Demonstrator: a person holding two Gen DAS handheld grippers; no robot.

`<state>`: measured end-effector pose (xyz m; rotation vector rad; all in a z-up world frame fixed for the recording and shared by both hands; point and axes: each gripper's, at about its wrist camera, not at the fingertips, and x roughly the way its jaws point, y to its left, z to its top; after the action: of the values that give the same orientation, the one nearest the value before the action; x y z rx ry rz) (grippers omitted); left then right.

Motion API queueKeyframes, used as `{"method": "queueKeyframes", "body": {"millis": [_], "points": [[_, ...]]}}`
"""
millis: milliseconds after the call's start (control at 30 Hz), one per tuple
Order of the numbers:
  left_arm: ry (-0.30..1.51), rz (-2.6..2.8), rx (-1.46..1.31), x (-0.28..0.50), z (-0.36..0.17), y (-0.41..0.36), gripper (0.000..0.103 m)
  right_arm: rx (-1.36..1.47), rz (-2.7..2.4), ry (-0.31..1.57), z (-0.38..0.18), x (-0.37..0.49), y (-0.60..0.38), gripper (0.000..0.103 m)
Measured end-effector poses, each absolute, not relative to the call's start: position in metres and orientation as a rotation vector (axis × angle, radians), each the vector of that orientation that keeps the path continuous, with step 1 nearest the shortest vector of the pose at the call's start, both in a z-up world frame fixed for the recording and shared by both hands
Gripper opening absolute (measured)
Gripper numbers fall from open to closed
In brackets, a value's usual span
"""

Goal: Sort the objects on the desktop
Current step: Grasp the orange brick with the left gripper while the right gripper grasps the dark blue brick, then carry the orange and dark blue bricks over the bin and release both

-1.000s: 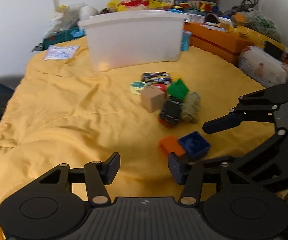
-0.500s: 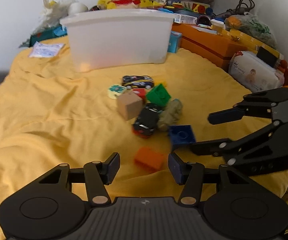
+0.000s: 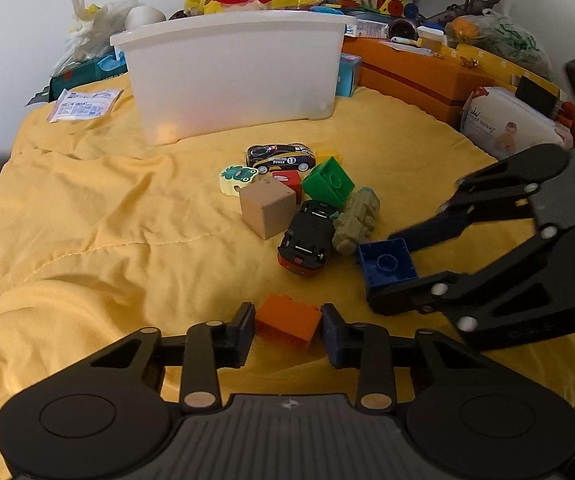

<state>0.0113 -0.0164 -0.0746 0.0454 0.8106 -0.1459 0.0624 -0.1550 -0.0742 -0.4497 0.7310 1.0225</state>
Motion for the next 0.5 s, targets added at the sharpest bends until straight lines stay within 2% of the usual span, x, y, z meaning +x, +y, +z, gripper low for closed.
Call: {"method": "queueKeyframes", "body": {"millis": [267, 500], "points": [[0.766, -0.121, -0.002, 0.013, -0.057, -0.009, 0.038, -0.371, 1.038, 0.768, -0.066, 0.072, -0.160, 0.041], [0.688, -0.048, -0.056, 0.031, -0.015, 0.008, 0.038, -0.245, 0.987, 0.713, -0.026, 0.079, -0.179, 0.041]]}}
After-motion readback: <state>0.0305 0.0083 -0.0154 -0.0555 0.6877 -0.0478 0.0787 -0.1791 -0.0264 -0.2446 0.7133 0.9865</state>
